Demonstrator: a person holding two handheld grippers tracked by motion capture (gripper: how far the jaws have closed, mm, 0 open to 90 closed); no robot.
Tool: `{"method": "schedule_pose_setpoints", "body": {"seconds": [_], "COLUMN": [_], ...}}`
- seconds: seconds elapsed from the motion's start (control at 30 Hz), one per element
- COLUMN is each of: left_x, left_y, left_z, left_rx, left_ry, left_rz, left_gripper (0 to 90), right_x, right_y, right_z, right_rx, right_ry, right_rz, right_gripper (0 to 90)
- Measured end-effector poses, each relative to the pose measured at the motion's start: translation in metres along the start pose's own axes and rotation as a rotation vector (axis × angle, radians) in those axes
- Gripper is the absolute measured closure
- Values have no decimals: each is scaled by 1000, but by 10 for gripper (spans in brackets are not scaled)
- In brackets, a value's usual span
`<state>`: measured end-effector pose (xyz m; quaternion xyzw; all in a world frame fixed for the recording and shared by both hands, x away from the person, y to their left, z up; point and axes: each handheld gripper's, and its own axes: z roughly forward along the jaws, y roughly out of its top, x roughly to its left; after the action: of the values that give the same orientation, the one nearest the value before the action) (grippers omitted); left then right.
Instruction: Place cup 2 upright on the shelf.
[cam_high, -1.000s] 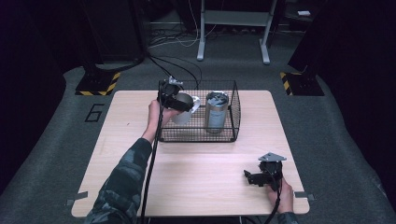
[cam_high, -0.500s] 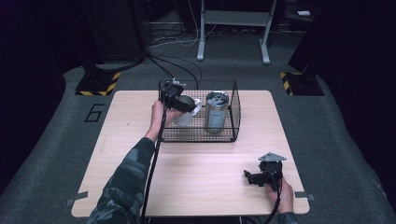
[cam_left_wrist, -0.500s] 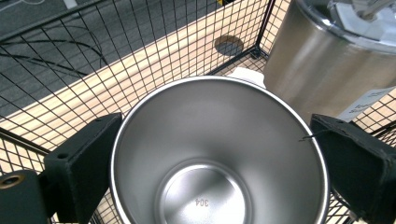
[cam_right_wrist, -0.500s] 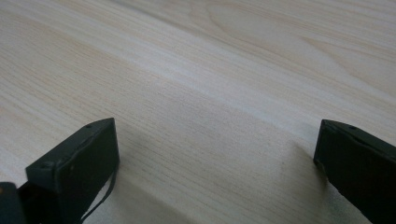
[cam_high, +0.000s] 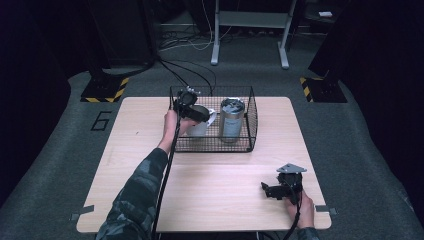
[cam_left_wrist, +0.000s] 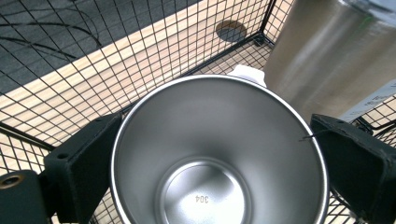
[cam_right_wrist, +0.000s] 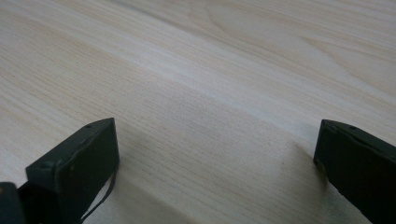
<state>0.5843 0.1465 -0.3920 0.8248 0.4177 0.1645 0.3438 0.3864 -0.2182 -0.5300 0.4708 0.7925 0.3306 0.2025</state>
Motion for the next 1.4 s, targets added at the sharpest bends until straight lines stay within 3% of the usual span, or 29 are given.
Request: {"method": "schedule_pose_setpoints", "body": {"seconds": [0.9,1.4], "left_x": [0,-1], "left_y": [-7,-7], "left_z": [15,19], "left_rx": [27,43], "left_ry": [9,13], "left_rz": [-44,-41], "left_gripper": [60,59], "right_x": [0,0], "right_y": [0,0], "right_z": [0,0], "right_rx": [0,-1], "right_ry": [0,0], "right_rz": [0,-4], "right_gripper": [0,0]}}
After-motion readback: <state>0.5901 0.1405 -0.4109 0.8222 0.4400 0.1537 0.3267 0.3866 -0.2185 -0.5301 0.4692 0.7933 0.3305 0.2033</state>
